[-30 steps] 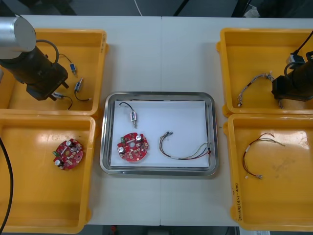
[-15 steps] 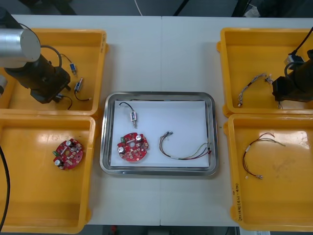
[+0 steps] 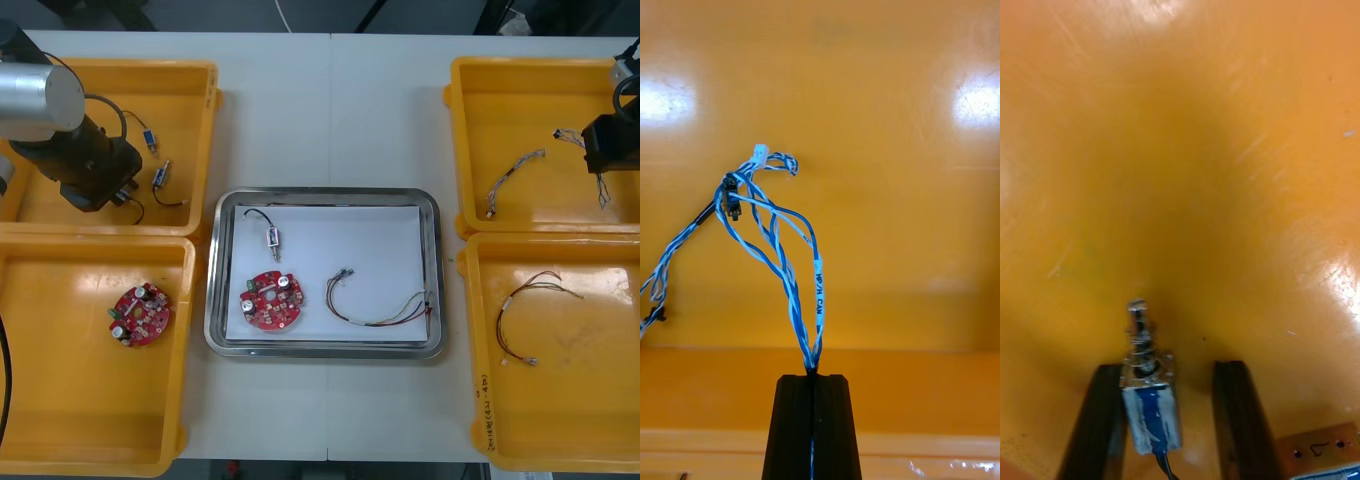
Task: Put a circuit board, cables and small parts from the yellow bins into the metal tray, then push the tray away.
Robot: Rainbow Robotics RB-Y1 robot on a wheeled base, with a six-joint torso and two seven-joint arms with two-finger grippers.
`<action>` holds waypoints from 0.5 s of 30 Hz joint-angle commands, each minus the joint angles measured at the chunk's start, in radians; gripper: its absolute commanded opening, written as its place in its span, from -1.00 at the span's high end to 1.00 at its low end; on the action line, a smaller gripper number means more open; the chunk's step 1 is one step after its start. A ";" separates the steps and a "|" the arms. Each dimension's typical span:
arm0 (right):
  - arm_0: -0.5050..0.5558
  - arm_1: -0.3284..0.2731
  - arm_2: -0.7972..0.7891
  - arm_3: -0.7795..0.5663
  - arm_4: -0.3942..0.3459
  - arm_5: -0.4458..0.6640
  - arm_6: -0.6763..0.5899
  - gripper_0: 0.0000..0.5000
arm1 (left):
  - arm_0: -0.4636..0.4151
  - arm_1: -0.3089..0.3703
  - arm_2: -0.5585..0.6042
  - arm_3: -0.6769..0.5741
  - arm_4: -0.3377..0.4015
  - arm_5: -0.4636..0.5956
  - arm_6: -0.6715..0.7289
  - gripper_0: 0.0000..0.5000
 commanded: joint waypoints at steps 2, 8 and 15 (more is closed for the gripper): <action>-0.057 -0.030 -0.015 -0.081 -0.029 0.069 -0.032 1.00 | 0.008 0.031 -0.020 0.016 0.007 -0.017 -0.075 1.00; -0.139 -0.042 -0.009 -0.104 -0.063 0.069 -0.025 1.00 | 0.008 0.033 0.015 0.000 0.007 -0.014 -0.087 1.00; -0.146 -0.050 0.039 -0.201 -0.137 0.069 -0.017 1.00 | 0.004 0.050 0.071 -0.075 -0.007 0.072 -0.102 1.00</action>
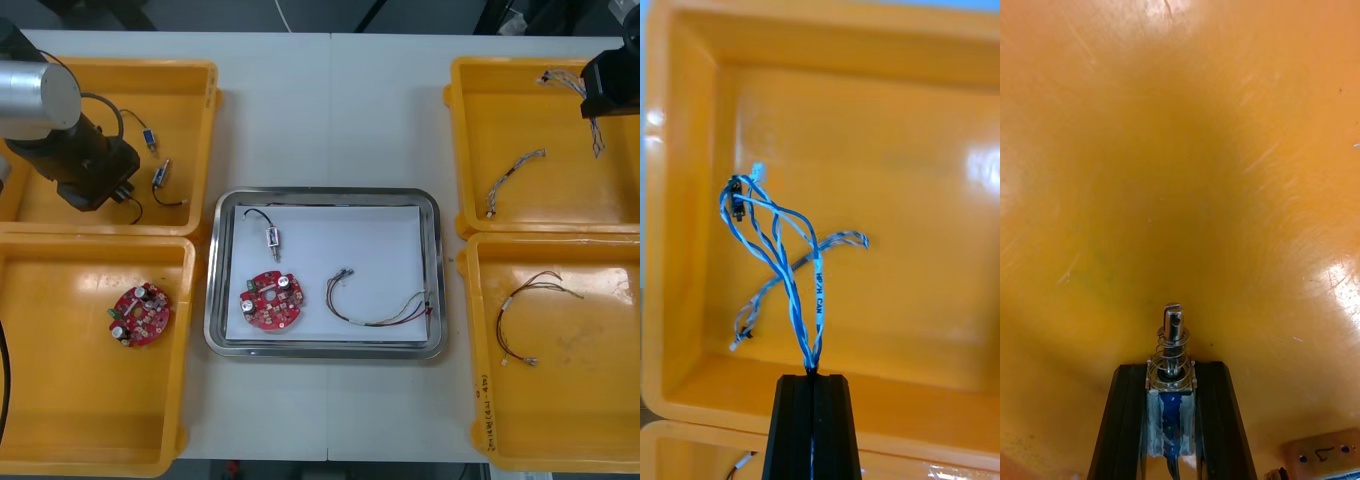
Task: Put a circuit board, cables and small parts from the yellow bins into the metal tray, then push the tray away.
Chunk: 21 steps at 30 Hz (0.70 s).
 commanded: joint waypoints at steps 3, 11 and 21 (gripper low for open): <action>-0.035 -0.053 0.066 -0.110 -0.061 0.006 -0.014 1.00 | 0.004 0.054 0.087 -0.128 -0.012 0.121 -0.111 1.00; -0.036 -0.054 0.180 -0.199 -0.143 0.006 -0.016 1.00 | 0.004 0.074 0.113 -0.299 -0.031 0.280 -0.143 1.00; -0.049 -0.062 0.355 -0.334 -0.328 0.006 -0.020 1.00 | 0.004 0.075 0.113 -0.469 -0.062 0.432 -0.275 1.00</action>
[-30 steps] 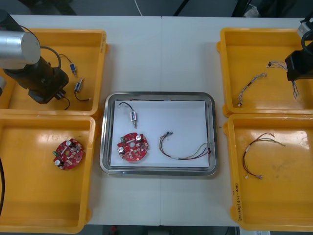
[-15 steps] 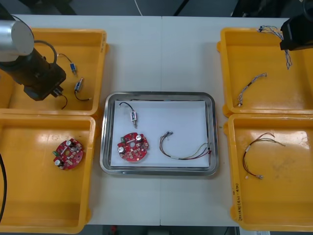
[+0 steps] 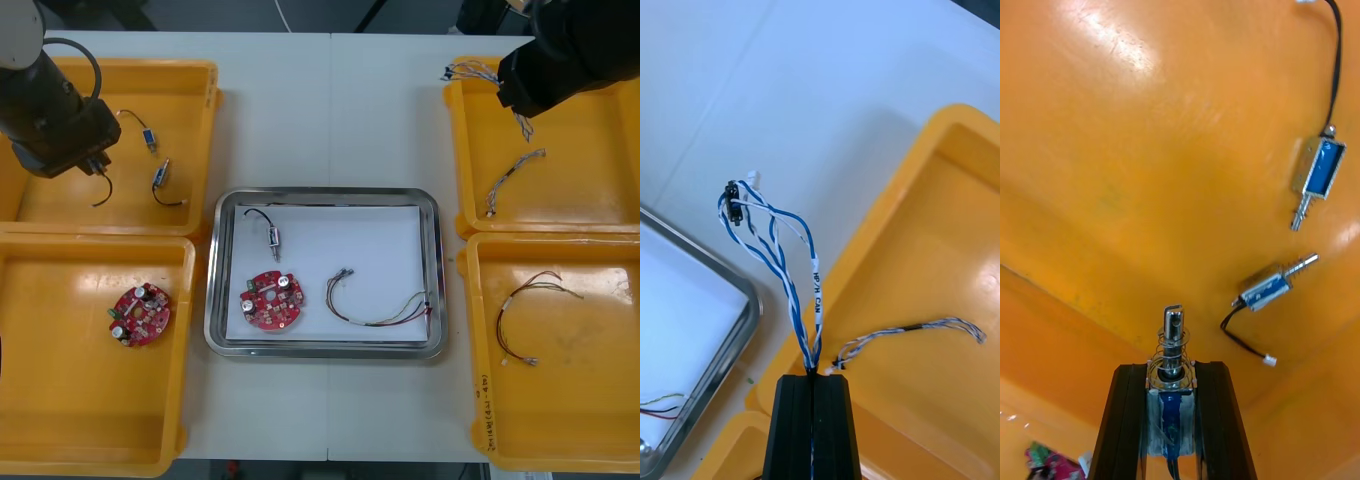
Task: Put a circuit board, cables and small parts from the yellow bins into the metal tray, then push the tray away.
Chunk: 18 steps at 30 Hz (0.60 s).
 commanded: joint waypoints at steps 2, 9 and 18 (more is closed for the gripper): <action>-0.047 -0.039 0.114 -0.102 -0.073 0.003 -0.019 1.00 | 0.000 0.044 0.022 -0.120 -0.011 0.069 -0.129 1.00; -0.051 -0.031 0.246 -0.202 -0.114 0.003 -0.016 1.00 | 0.000 0.032 0.005 -0.254 0.017 0.102 -0.151 1.00; -0.050 0.026 0.393 -0.230 -0.111 0.003 0.014 1.00 | 0.002 0.020 -0.068 -0.349 0.038 0.102 -0.157 1.00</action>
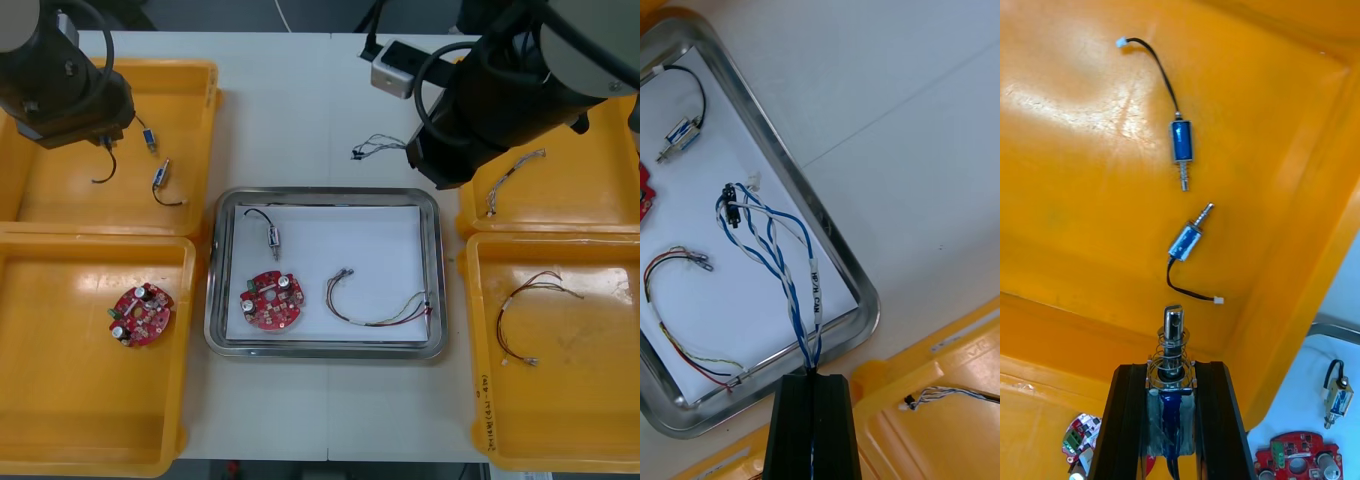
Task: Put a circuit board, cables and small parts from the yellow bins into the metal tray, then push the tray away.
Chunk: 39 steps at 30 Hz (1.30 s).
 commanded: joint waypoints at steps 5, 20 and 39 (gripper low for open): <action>-0.046 0.040 0.149 -0.033 0.036 0.003 0.024 1.00 | 0.001 0.012 -0.066 -0.084 0.024 0.008 -0.033 1.00; -0.046 0.049 0.398 0.047 0.149 -0.119 0.064 1.00 | -0.001 0.009 -0.087 -0.107 0.041 0.008 -0.037 0.99; -0.049 0.083 0.506 0.283 0.211 -0.315 0.205 1.00 | -0.001 0.006 -0.087 -0.115 0.037 0.008 -0.037 0.99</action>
